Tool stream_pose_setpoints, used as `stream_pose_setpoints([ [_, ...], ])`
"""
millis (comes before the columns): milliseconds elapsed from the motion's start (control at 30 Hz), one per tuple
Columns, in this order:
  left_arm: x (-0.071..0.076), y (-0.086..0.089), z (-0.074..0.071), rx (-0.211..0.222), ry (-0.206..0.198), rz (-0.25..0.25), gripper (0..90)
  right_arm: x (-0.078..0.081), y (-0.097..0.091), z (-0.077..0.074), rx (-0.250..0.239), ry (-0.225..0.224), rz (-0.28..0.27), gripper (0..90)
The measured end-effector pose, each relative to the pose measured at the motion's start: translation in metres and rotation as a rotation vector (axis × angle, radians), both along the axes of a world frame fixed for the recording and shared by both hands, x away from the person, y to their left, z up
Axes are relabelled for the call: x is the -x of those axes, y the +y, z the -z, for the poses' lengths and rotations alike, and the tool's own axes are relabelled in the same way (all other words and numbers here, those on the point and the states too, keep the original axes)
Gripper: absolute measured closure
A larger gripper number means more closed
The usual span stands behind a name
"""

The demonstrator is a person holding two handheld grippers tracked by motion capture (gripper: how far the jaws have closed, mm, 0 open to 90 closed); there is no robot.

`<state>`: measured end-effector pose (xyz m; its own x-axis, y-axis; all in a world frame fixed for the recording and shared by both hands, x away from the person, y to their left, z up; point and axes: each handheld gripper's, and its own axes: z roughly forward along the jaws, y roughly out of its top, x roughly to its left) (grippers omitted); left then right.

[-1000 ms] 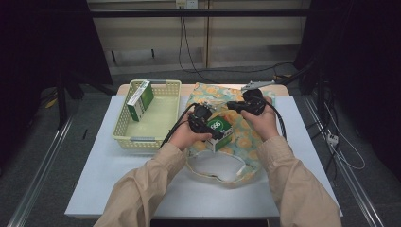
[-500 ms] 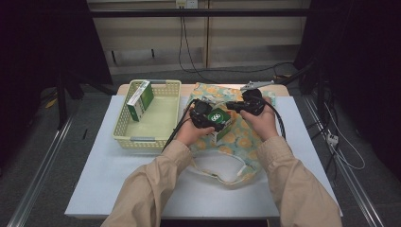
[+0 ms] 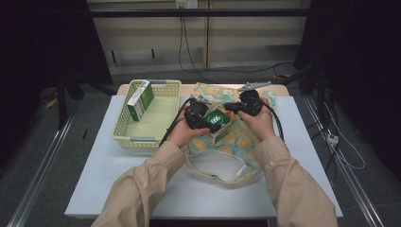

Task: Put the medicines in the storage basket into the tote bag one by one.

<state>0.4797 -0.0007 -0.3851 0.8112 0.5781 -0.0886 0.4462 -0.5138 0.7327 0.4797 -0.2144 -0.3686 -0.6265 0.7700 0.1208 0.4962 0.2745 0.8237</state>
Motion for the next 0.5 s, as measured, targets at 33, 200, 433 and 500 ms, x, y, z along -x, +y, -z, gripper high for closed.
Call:
stream_pose_setpoints([
  [33,0.001,0.002,-0.003,0.015,0.008,0.024,14.2,0.0,0.001,0.0,0.002,0.0,0.0,90.0],
  [200,0.013,0.008,-0.01,0.038,0.026,0.07,20.7,0.0,0.0,-0.001,0.006,-0.002,0.002,90.0],
  [433,0.03,0.009,-0.011,0.003,0.077,0.195,72.7,0.001,-0.003,-0.002,0.01,-0.005,0.007,90.0],
  [500,0.031,0.007,-0.007,-0.031,0.107,0.246,87.2,0.001,-0.002,-0.003,0.011,-0.007,0.007,90.0],
])
